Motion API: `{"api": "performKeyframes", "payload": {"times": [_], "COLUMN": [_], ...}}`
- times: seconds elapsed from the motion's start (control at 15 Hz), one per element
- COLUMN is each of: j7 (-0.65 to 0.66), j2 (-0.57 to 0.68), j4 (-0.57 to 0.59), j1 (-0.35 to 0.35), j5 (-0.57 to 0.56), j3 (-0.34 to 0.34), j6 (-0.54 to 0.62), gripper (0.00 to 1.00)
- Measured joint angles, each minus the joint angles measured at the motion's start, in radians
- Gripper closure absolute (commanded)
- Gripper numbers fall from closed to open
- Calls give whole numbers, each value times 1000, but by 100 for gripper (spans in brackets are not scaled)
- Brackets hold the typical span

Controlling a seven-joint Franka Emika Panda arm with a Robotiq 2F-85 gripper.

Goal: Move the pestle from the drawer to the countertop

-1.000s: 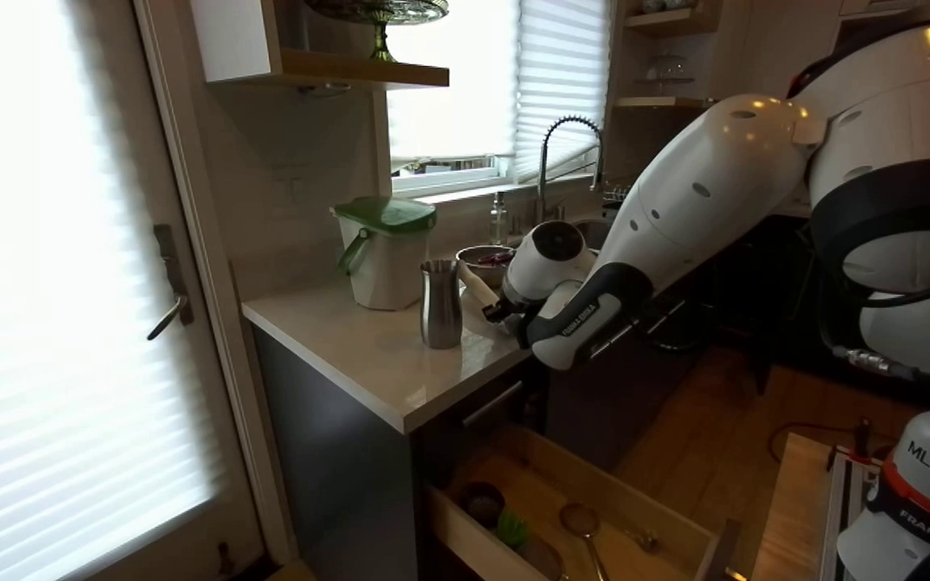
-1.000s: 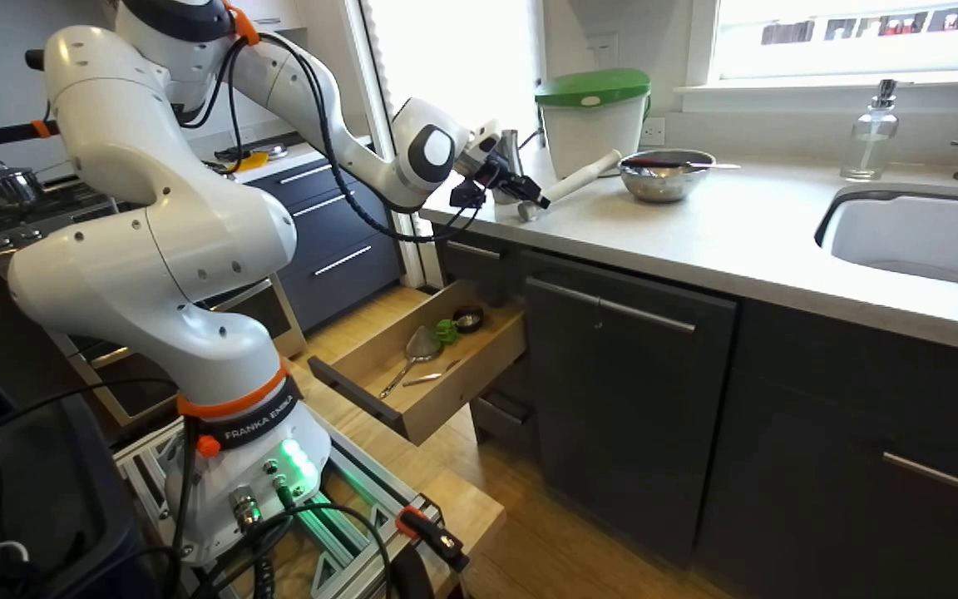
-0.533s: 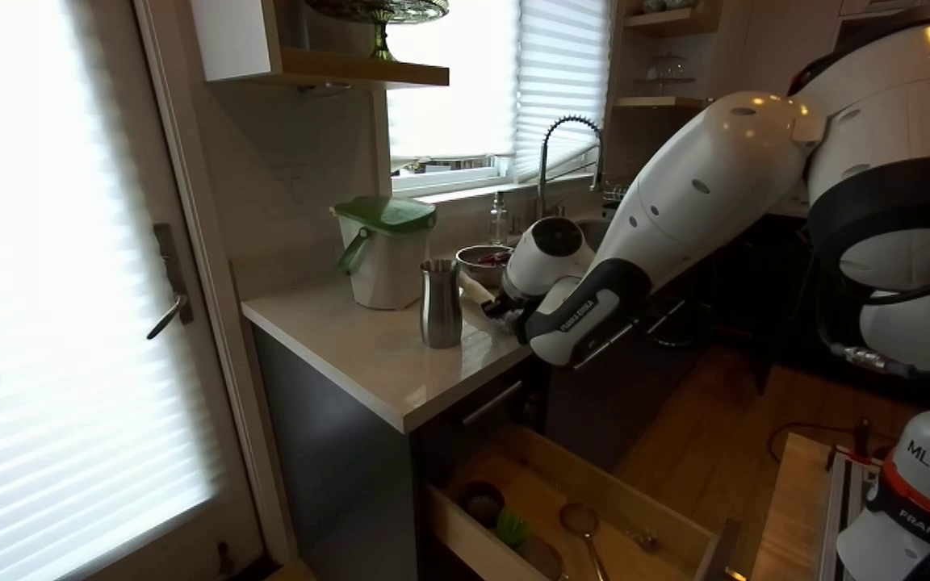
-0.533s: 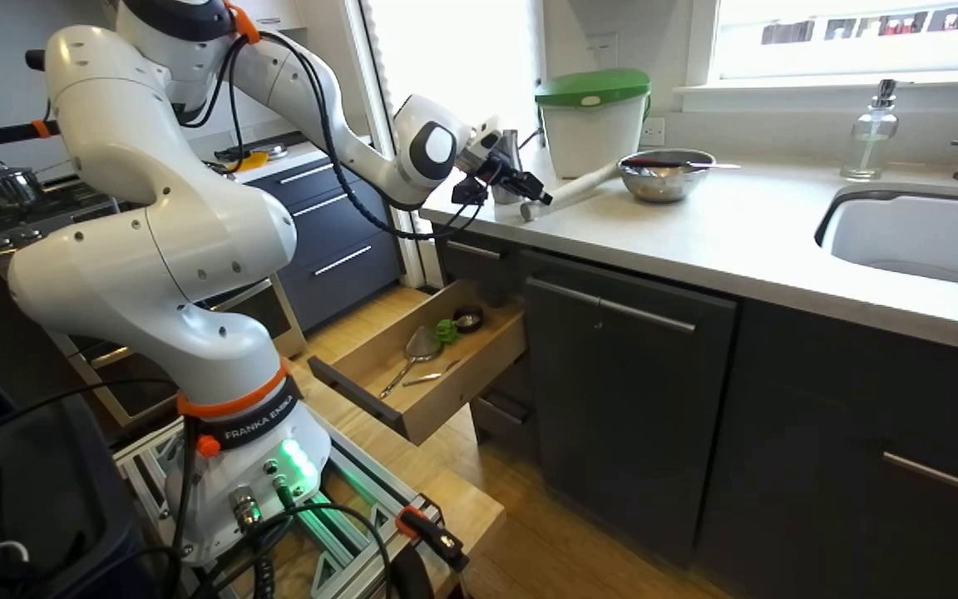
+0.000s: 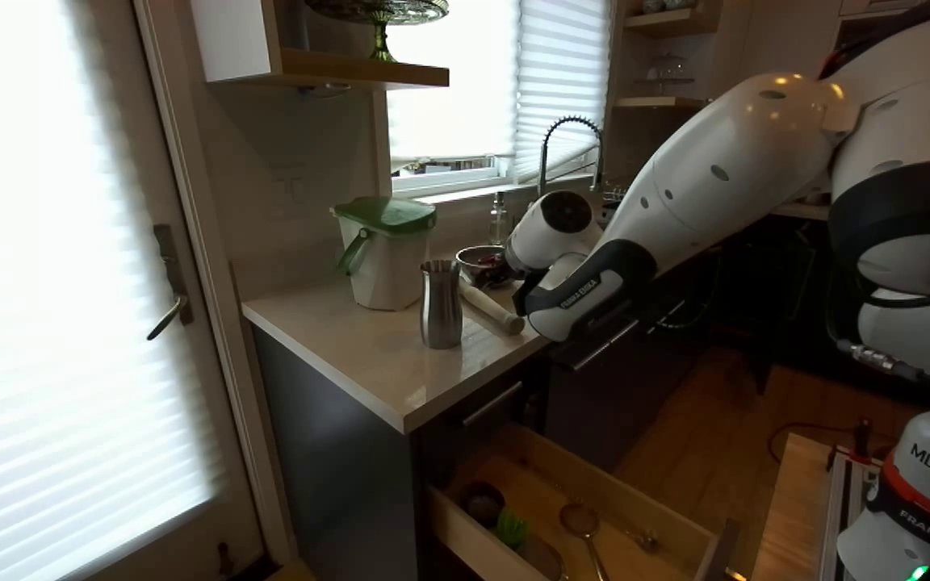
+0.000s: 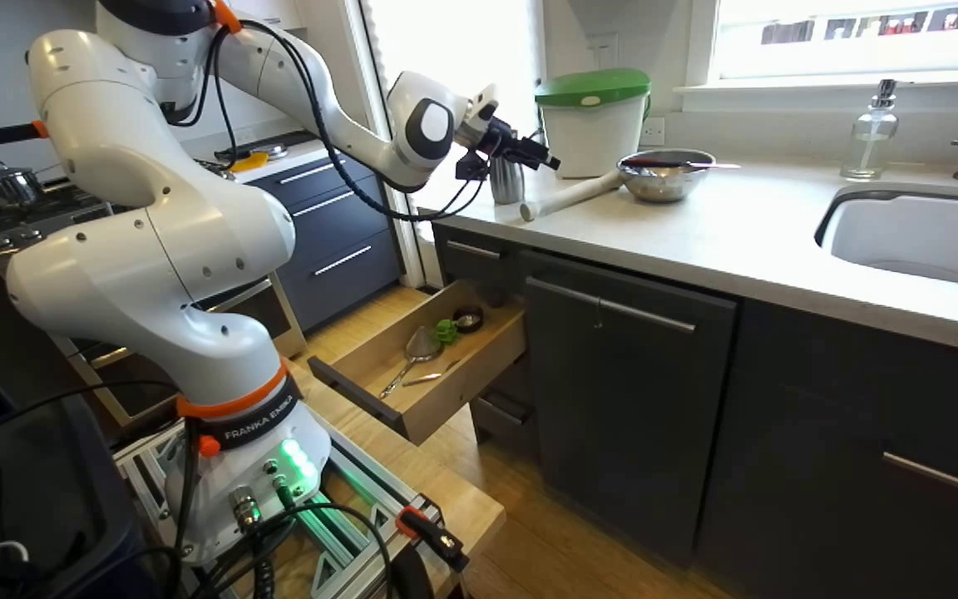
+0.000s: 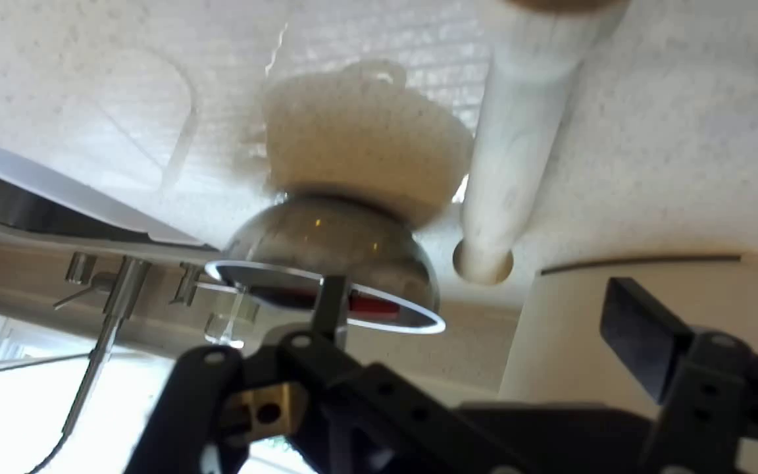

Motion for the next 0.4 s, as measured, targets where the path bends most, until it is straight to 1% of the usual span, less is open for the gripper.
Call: {"api": "performKeyframes", "payload": {"times": [0.13,0.4], "j7": [0,10], "j2": [-5,-62], "j4": [-31,-156], "j1": [105,369], "j5": [17,78], "j3": [-115,-399], "j6": [13,30], "gripper": [0,0]}}
